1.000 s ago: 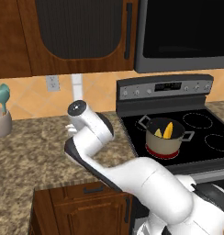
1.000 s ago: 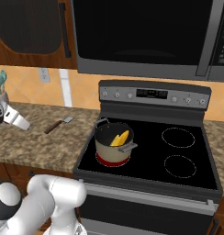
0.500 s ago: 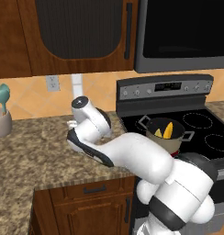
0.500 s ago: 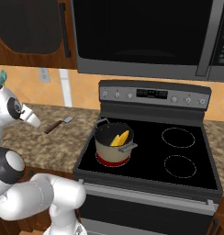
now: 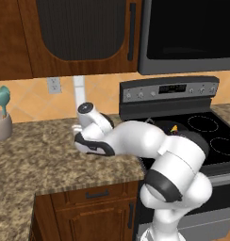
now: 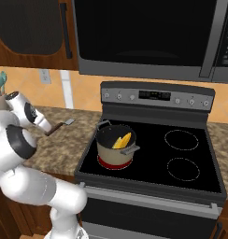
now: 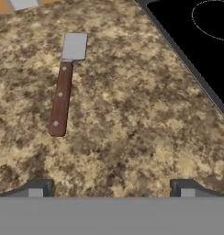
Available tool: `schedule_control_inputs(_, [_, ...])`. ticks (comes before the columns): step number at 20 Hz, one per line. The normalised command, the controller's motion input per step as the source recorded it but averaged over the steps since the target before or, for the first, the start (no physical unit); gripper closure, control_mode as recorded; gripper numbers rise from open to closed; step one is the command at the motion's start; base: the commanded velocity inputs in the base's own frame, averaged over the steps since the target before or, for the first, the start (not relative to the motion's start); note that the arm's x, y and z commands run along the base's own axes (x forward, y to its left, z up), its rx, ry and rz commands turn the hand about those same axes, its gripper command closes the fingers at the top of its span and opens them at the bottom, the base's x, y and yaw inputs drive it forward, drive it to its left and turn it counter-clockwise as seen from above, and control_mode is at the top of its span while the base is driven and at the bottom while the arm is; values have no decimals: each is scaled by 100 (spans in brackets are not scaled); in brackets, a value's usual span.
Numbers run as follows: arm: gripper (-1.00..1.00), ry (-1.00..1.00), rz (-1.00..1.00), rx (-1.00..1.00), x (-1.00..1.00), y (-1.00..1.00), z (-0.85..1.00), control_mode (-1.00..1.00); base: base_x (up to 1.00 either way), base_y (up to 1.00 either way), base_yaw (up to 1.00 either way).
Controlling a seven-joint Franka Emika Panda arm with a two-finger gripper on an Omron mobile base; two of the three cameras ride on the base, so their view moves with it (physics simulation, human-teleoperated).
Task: Put the corn and lemon wedge in the pot. Retrieve the spatula and lightly stir the vegetables in the pot.
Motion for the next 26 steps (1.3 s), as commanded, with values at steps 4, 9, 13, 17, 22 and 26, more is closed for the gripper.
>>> schedule_control_inputs(4, [-100,0,0,0,16,8,-33,-100,0,0,0])
schedule_control_inputs(9, [-100,0,0,0,13,11,-27,-100,0,0,0])
schedule_control_inputs(13, [-100,0,-1,0,24,8,-16,-100,0,0,0])
schedule_control_inputs(17, [-100,0,-2,0,32,6,-14,-100,0,0,0])
schedule_control_inputs(22, [-100,0,-3,0,29,19,-15,-100,0,0,0])
schedule_control_inputs(26, [-100,0,-4,0,24,25,-19,-100,0,0,0])
